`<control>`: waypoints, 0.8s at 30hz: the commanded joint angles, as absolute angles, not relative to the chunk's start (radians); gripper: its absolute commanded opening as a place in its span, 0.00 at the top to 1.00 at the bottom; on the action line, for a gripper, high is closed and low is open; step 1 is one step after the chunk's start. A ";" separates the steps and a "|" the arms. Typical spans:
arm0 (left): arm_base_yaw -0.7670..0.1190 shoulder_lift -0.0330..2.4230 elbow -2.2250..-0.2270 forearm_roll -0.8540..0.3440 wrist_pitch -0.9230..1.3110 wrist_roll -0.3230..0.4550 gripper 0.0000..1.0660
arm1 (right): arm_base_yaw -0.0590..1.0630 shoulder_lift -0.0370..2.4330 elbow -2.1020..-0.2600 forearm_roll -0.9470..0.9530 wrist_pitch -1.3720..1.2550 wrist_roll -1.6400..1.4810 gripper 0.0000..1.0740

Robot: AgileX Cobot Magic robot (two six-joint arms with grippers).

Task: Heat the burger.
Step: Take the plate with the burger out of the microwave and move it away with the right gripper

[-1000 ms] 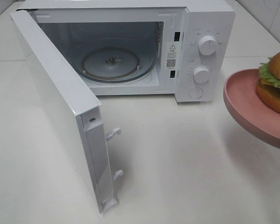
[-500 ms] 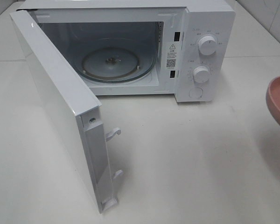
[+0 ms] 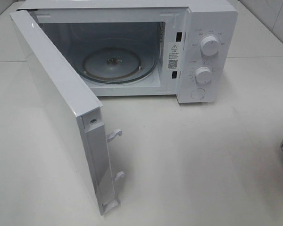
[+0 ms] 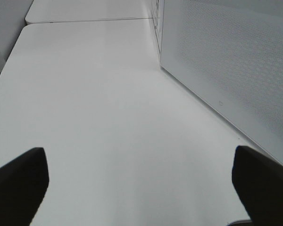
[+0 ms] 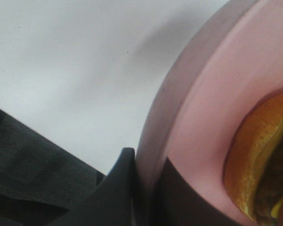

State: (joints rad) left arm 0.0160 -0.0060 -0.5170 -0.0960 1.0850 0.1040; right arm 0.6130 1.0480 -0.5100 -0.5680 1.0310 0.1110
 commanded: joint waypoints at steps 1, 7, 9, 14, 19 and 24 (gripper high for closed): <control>0.018 -0.009 -0.517 -0.100 1.071 0.106 0.08 | 0.610 1.113 -0.514 -0.651 1.027 0.224 1.00; 0.018 -0.009 -0.517 -0.100 1.071 0.106 0.08 | 0.610 1.206 -0.514 -0.683 1.002 0.393 1.00; 0.018 -0.009 -0.517 -0.100 1.071 0.106 0.08 | 0.610 1.237 -0.514 -0.689 0.990 0.433 1.00; 0.018 -0.009 -0.517 -0.100 1.071 0.106 0.08 | 0.609 1.308 -0.514 -0.701 0.953 0.506 1.00; 0.018 -0.009 -0.517 -0.100 1.071 0.106 0.08 | 0.608 1.392 -0.514 -0.771 0.940 0.600 1.00; 0.018 -0.009 -0.517 -0.100 1.071 0.106 0.08 | 0.608 1.471 -0.514 -0.814 0.914 0.677 0.99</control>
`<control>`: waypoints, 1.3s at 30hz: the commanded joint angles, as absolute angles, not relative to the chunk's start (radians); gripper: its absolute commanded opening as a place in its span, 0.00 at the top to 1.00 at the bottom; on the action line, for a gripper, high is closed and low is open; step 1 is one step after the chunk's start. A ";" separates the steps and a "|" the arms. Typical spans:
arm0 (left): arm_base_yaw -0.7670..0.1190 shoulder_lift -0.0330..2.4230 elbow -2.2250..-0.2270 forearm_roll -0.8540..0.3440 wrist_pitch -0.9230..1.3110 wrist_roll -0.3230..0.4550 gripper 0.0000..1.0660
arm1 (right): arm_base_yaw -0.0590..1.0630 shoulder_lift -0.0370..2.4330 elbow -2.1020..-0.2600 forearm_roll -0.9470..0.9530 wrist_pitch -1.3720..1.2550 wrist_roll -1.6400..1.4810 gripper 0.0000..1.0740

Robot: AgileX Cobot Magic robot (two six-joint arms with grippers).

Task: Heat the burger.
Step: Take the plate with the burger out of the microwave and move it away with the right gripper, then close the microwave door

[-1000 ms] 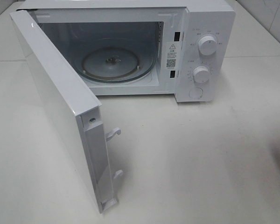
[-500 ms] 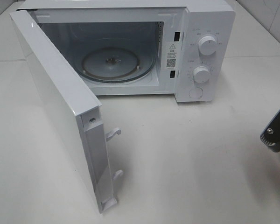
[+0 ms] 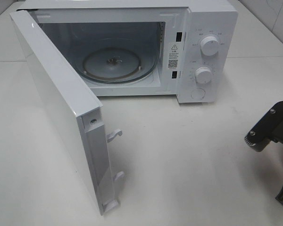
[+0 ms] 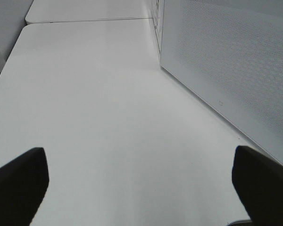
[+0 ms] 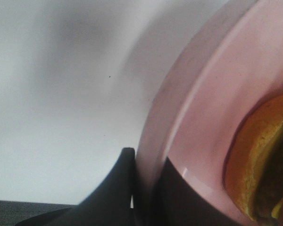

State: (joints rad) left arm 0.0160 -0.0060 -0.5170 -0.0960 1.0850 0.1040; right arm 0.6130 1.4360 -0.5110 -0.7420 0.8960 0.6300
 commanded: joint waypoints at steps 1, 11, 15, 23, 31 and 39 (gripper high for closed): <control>0.018 -0.009 -0.517 -0.100 1.071 0.106 0.08 | 0.608 1.500 -0.514 -0.819 0.899 0.696 0.99; 0.018 -0.009 -0.517 -0.100 1.071 0.106 0.08 | 0.538 1.604 -0.514 -0.822 0.811 0.742 0.99; 0.018 -0.009 -0.517 -0.100 1.071 0.106 0.08 | 0.485 1.637 -0.522 -0.864 0.793 0.761 0.99; 0.018 -0.009 -0.517 -0.100 1.071 0.106 0.08 | 0.405 1.686 -0.526 -0.897 0.759 0.779 0.98; 0.018 -0.009 -0.517 -0.100 1.071 0.106 0.08 | 0.387 1.725 -0.534 -0.896 0.711 0.779 0.92; 0.018 -0.009 -0.517 -0.100 1.071 0.106 0.08 | 0.390 1.723 -0.534 -0.869 0.727 0.778 0.70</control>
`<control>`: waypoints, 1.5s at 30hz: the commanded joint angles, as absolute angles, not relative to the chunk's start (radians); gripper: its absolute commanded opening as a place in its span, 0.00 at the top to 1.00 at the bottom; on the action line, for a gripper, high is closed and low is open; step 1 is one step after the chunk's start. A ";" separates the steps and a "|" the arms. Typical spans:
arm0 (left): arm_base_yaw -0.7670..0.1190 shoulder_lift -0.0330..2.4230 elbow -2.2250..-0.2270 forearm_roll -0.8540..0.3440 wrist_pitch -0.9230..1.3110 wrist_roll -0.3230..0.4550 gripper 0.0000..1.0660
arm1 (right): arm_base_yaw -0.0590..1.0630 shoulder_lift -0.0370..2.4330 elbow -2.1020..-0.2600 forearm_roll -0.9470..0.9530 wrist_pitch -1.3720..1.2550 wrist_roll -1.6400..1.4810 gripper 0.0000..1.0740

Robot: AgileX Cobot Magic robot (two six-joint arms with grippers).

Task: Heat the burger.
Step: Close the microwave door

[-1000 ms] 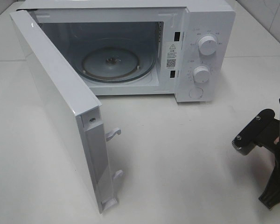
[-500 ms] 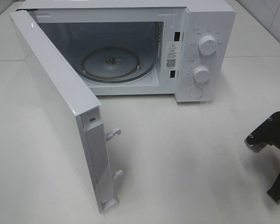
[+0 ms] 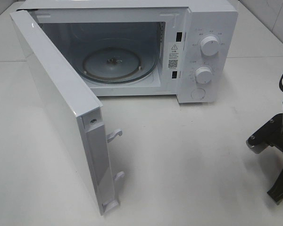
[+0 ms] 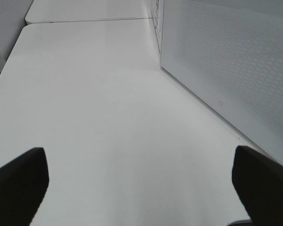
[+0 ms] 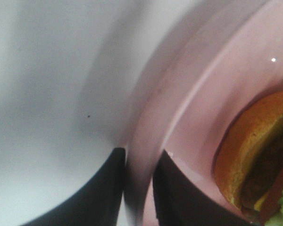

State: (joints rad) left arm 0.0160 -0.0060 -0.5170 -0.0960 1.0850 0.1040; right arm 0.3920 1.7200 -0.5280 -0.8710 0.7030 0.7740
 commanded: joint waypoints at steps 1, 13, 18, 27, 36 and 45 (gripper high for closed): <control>0.018 -0.009 -0.517 -0.100 1.071 0.106 0.08 | 0.390 1.719 -0.535 -0.854 0.730 0.778 0.64; 0.018 -0.009 -0.517 -0.100 1.071 0.106 0.08 | 0.390 1.486 -0.577 -0.671 0.730 0.624 0.50; 0.018 -0.009 -0.517 -0.100 1.071 0.106 0.08 | 0.390 1.340 -0.603 -0.488 0.710 0.437 0.38; 0.018 -0.009 -0.517 -0.100 1.071 0.106 0.08 | 0.390 1.104 -0.607 -0.228 0.760 0.184 0.20; 0.018 -0.009 -0.517 -0.100 1.071 0.106 0.08 | 0.390 0.882 -0.607 -0.156 0.905 0.125 0.24; 0.018 -0.009 -0.517 -0.100 1.071 0.106 0.08 | 0.390 0.690 -0.591 -0.152 0.986 0.125 0.26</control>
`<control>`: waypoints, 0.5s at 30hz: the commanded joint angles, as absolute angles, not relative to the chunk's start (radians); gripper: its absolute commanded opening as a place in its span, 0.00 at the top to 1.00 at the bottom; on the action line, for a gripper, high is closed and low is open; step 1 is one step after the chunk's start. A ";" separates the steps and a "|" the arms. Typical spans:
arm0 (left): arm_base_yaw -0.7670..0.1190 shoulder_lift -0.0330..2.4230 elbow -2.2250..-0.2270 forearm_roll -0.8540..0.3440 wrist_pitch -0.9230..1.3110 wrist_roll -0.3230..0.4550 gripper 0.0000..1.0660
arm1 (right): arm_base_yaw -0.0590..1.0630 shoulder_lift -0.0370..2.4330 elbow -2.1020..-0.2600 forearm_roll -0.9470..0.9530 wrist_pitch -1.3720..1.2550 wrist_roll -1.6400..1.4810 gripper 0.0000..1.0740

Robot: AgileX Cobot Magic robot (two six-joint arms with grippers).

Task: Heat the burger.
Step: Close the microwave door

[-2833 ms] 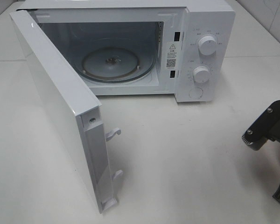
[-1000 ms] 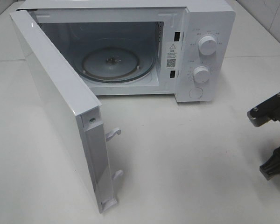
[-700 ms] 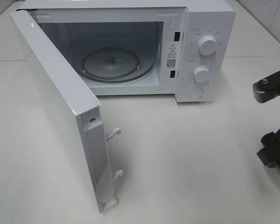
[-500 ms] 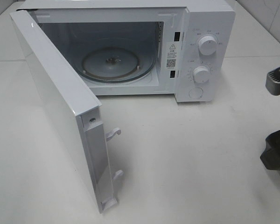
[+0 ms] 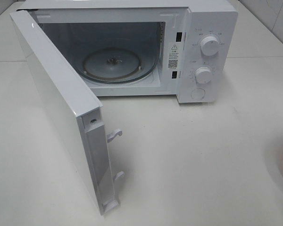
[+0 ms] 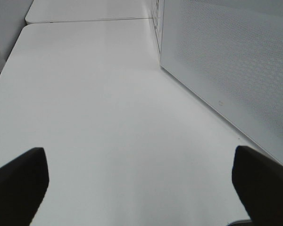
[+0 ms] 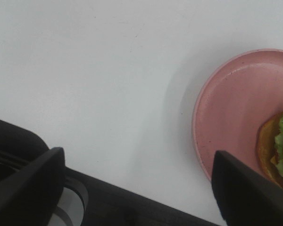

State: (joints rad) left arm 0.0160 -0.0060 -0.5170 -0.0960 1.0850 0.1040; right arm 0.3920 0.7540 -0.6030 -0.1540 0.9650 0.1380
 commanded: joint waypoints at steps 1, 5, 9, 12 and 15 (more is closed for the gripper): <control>0.018 -0.009 -0.517 -0.100 1.071 0.106 0.08 | 0.390 0.626 -0.572 -0.149 0.985 0.125 0.26; 0.018 -0.009 -0.517 -0.100 1.071 0.106 0.08 | 0.388 0.540 -0.538 -0.149 0.985 0.125 0.26; 0.018 -0.009 -0.517 -0.100 1.071 0.106 0.08 | 0.387 0.427 -0.497 -0.149 0.974 0.128 0.26; 0.018 -0.009 -0.517 -0.100 1.071 0.106 0.08 | 0.387 0.377 -0.497 -0.145 0.970 0.132 0.28; 0.018 -0.009 -0.517 -0.100 1.071 0.106 0.08 | 0.370 0.325 -0.497 -0.132 0.965 0.161 0.29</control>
